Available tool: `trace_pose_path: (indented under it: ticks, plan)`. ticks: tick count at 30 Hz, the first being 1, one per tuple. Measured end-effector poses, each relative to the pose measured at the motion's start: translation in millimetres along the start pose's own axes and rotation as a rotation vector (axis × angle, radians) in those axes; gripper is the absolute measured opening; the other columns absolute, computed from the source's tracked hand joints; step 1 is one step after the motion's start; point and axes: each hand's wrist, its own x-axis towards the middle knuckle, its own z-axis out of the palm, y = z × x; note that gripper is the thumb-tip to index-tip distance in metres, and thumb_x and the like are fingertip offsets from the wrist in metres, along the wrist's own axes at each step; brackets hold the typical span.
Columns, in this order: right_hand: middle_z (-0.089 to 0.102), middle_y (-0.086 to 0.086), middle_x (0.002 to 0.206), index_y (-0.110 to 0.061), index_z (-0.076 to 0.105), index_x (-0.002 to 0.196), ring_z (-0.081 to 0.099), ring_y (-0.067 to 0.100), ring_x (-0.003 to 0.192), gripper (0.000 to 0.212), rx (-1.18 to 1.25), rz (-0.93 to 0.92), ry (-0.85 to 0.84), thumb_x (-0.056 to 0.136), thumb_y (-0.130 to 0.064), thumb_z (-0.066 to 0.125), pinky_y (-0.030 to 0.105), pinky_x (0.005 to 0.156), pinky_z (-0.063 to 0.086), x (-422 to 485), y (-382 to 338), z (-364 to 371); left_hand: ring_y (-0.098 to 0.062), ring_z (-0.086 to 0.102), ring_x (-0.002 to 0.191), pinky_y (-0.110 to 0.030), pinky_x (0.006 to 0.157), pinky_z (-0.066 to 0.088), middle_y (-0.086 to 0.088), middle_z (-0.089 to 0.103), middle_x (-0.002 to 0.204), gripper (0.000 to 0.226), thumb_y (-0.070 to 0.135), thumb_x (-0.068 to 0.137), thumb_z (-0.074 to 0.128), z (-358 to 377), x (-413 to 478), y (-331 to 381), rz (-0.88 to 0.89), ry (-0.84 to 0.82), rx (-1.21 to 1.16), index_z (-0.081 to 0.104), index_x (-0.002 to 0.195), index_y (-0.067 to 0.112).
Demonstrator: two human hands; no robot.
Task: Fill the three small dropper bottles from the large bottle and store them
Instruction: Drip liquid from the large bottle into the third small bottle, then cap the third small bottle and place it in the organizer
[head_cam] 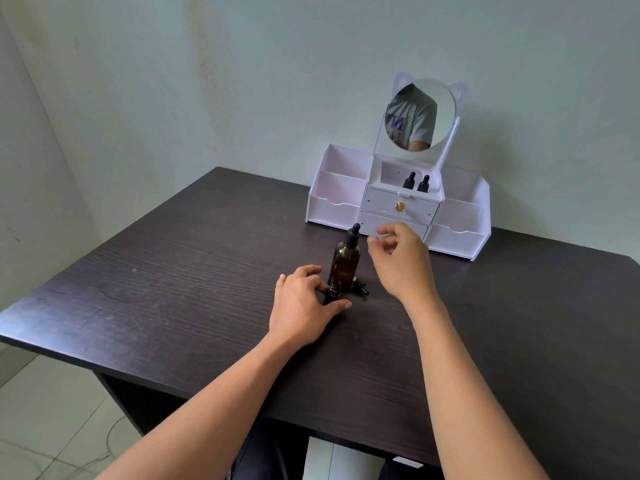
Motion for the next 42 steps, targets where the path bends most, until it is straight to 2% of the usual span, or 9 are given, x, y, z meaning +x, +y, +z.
trace_pose_path:
  ticks: [5,11,14,19,23,25,30,35,42]
  plan:
    - [0.066,-0.003,0.108,-0.022,0.062,0.116,0.063,0.015,0.094,0.033,-0.293,0.117,-0.243,0.087,-0.033,0.071,0.032,0.079,0.052,-12,23,18,-0.014,0.043,0.132,-0.047,0.120,0.018,0.008,0.050,0.143,0.037,0.057,0.072,0.079,2,0,-1,0.004,0.009,0.007,0.072,0.090,0.026]
    - [0.064,0.000,0.108,-0.024,0.060,0.111,0.062,0.018,0.089,0.020,-0.400,0.134,-0.195,0.092,-0.024,0.066,0.035,0.072,0.054,-17,24,30,-0.014,0.042,0.132,-0.045,0.121,0.016,0.008,0.049,0.144,0.039,0.056,0.073,0.079,2,0,-1,0.007,0.015,0.007,0.072,0.093,0.024]
    - [0.067,-0.001,0.105,-0.023,0.063,0.109,0.063,0.018,0.090,0.019,-0.345,0.123,-0.132,0.090,-0.023,0.067,0.032,0.069,0.051,-16,25,26,-0.013,0.042,0.132,-0.045,0.120,0.016,0.009,0.050,0.143,0.038,0.057,0.072,0.079,2,1,-1,0.006,0.012,0.003,0.073,0.092,0.024]
    - [0.069,-0.001,0.097,-0.018,0.069,0.096,0.062,0.010,0.084,0.012,-0.081,0.050,0.070,0.085,-0.013,0.068,0.020,0.071,0.047,-11,18,4,-0.014,0.042,0.132,-0.045,0.121,0.016,0.009,0.049,0.144,0.038,0.057,0.072,0.079,1,0,0,-0.007,0.011,0.007,0.072,0.091,0.025]
    - [0.069,0.001,0.100,-0.018,0.070,0.095,0.065,0.006,0.082,0.014,0.107,-0.091,0.186,0.085,-0.008,0.070,0.020,0.075,0.056,-8,-1,-17,-0.013,0.042,0.133,-0.046,0.121,0.016,0.010,0.049,0.143,0.039,0.058,0.072,0.078,1,0,-1,-0.010,0.004,-0.002,0.072,0.090,0.025]
    - [0.069,0.000,0.102,-0.018,0.071,0.097,0.066,0.005,0.080,0.017,0.176,-0.142,0.195,0.085,-0.006,0.070,0.015,0.073,0.054,-8,-10,-25,-0.013,0.042,0.132,-0.044,0.121,0.016,0.010,0.049,0.143,0.039,0.059,0.072,0.078,1,0,-1,-0.007,0.004,-0.009,0.072,0.090,0.025]
    - [0.069,-0.006,0.098,-0.020,0.068,0.110,0.064,0.003,0.079,0.029,0.307,-0.163,0.120,0.085,-0.006,0.075,0.018,0.074,0.054,-11,-24,-33,-0.012,0.043,0.132,-0.045,0.121,0.016,0.009,0.049,0.144,0.039,0.059,0.072,0.078,1,2,-2,-0.009,-0.005,-0.007,0.072,0.090,0.025]
    - [0.072,-0.008,0.092,-0.030,0.070,0.106,0.068,0.010,0.081,0.024,0.255,-0.156,-0.025,0.089,-0.013,0.073,0.039,0.081,0.060,-16,-23,-24,-0.014,0.041,0.133,-0.049,0.120,0.019,0.009,0.049,0.144,0.041,0.059,0.073,0.077,2,1,-2,-0.004,0.001,0.003,0.072,0.093,0.023]
    - [0.070,-0.014,0.098,-0.030,0.069,0.111,0.066,0.002,0.091,0.030,0.095,-0.200,-0.178,0.090,-0.009,0.069,0.032,0.089,0.057,-28,-21,-4,-0.013,0.045,0.130,-0.047,0.120,0.017,0.009,0.051,0.142,0.040,0.061,0.072,0.077,6,2,-6,0.025,0.023,0.009,0.071,0.089,0.025]
